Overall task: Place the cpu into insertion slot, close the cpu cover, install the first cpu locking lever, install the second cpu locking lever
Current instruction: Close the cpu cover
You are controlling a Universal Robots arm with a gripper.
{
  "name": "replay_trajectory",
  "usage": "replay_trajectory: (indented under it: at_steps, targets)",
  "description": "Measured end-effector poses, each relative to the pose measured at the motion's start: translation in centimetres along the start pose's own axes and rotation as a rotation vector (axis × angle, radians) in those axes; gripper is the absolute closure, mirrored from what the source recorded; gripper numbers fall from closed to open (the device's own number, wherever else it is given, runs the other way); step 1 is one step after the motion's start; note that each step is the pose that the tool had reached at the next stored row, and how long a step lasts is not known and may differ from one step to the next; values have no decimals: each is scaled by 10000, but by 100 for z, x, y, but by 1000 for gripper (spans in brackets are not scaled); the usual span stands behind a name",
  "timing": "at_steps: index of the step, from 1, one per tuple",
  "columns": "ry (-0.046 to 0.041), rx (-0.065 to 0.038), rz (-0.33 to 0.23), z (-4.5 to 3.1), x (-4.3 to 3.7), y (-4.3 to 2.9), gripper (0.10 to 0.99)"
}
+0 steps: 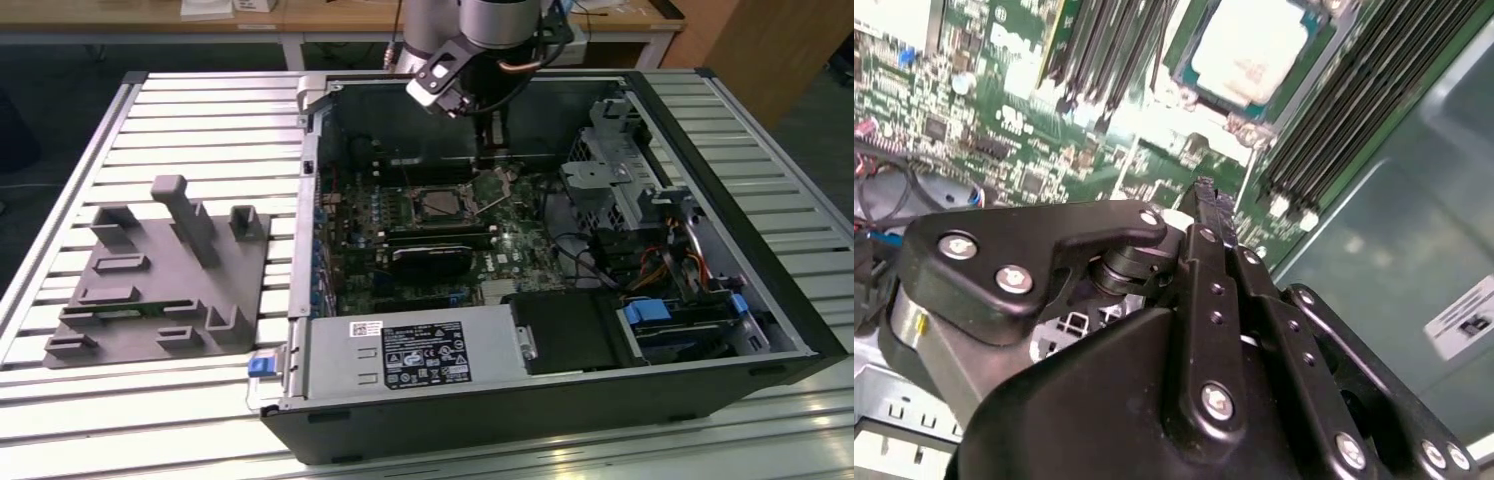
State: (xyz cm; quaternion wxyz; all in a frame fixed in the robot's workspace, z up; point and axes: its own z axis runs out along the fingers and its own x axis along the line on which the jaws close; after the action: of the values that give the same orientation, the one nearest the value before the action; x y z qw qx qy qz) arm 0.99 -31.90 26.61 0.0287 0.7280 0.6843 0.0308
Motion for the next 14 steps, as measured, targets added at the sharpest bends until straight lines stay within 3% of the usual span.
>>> replay_trajectory:
  at_steps: [14]
  targets:
    - [-1,1,0,35,50,381,980]
